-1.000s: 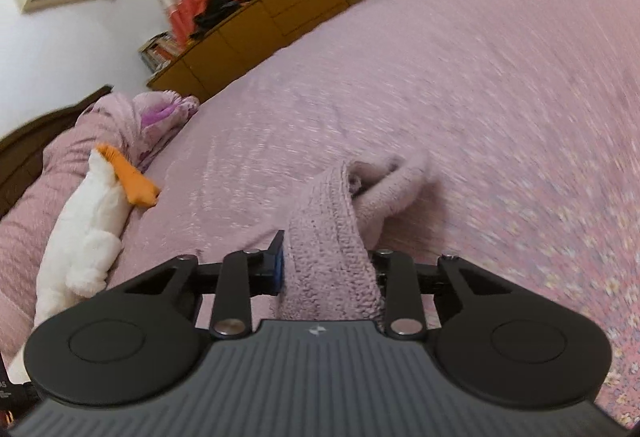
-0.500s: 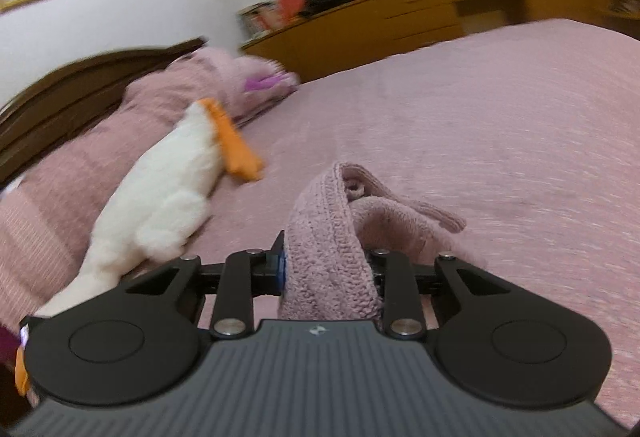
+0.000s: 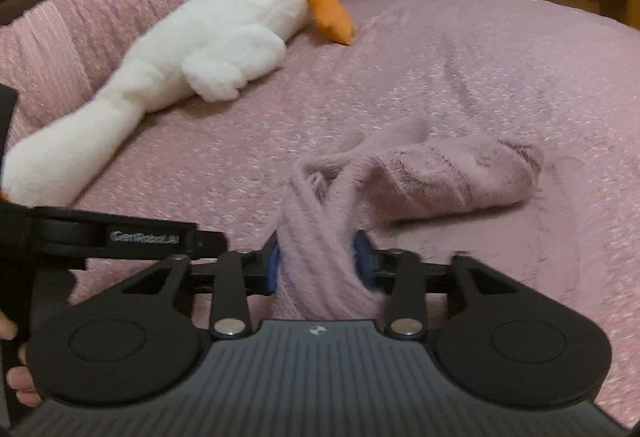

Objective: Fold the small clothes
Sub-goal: 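Grasp the cardigan side with the right gripper while the left gripper grasps it too, then fold the grasped side over the cardigan with both grippers and open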

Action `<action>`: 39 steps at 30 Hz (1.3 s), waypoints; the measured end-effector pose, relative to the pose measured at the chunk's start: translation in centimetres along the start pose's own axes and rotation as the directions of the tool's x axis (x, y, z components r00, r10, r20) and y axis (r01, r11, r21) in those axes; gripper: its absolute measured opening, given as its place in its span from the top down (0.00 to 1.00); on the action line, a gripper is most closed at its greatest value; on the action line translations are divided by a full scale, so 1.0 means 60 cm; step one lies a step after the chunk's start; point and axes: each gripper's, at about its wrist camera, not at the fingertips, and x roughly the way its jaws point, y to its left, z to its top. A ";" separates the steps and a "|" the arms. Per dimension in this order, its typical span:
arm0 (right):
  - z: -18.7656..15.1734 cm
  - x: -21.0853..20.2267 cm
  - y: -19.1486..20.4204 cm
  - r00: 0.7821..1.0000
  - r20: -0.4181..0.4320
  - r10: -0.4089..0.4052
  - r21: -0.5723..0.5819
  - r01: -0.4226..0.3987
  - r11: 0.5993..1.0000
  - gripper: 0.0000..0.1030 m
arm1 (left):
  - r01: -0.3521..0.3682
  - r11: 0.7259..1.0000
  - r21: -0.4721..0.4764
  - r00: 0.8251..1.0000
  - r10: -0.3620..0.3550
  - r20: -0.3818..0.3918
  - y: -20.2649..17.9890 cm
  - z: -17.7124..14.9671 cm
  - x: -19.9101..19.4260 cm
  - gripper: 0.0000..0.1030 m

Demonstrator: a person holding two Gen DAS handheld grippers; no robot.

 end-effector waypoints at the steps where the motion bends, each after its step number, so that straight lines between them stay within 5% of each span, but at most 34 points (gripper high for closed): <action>1: -0.002 -0.006 0.002 1.000 0.009 0.017 0.002 -0.017 1.000 0.43 | 0.002 1.000 -0.006 1.000 -0.002 0.003 0.001 0.001 0.000 0.40; 8: -0.012 -0.083 -0.005 0.995 0.082 0.056 -0.008 -0.056 0.998 0.35 | 0.109 0.993 -0.042 0.993 -0.107 0.048 -0.003 0.002 -0.018 0.40; 12: -0.030 -0.140 -0.023 0.992 0.128 0.001 -0.060 0.007 0.998 0.31 | 0.205 0.978 -0.048 0.976 -0.201 0.086 -0.018 0.000 -0.037 0.40; 14: -0.045 -0.165 -0.044 0.989 0.144 -0.031 -0.054 0.039 0.998 0.26 | 0.196 0.981 -0.007 0.973 -0.194 0.129 -0.039 0.003 -0.051 0.40; 17: -0.063 -0.181 -0.088 0.987 0.139 -0.079 0.031 0.076 0.997 0.25 | 0.175 0.982 0.071 0.967 -0.185 0.176 -0.078 0.012 -0.065 0.40; 20: -0.081 -0.199 -0.140 0.985 0.129 -0.118 0.173 0.094 0.980 0.25 | 0.258 0.960 0.107 0.949 -0.272 0.159 -0.105 0.012 -0.068 0.40; 26: -0.109 -0.214 -0.216 0.978 0.110 -0.180 0.355 0.130 0.926 0.20 | 0.202 0.948 0.247 0.972 -0.226 0.071 -0.170 -0.001 -0.032 0.40; 31: -0.137 -0.199 -0.251 0.983 0.095 -0.156 0.463 0.095 0.881 0.19 | 0.226 0.930 0.289 0.969 -0.245 0.034 -0.204 -0.004 0.014 0.41; 32: -0.140 -0.195 -0.252 0.984 0.094 -0.152 0.473 0.090 0.876 0.19 | 0.233 0.934 0.270 0.967 -0.252 0.040 -0.205 -0.005 0.022 0.54; 33: -0.145 -0.189 -0.256 0.985 0.091 -0.148 0.487 0.086 0.869 0.19 | 0.243 0.942 0.230 0.964 -0.261 0.053 -0.200 -0.005 0.027 0.91; 36: -0.150 -0.166 -0.259 0.989 0.122 -0.087 0.546 0.006 0.838 0.19 | 0.300 0.953 0.048 0.948 -0.304 0.096 -0.157 -0.001 0.019 0.88; 39: -0.150 -0.154 -0.249 0.988 0.155 -0.022 0.574 -0.072 0.816 0.19 | 0.284 0.959 -0.005 0.947 -0.280 0.154 -0.112 -0.003 -0.011 0.88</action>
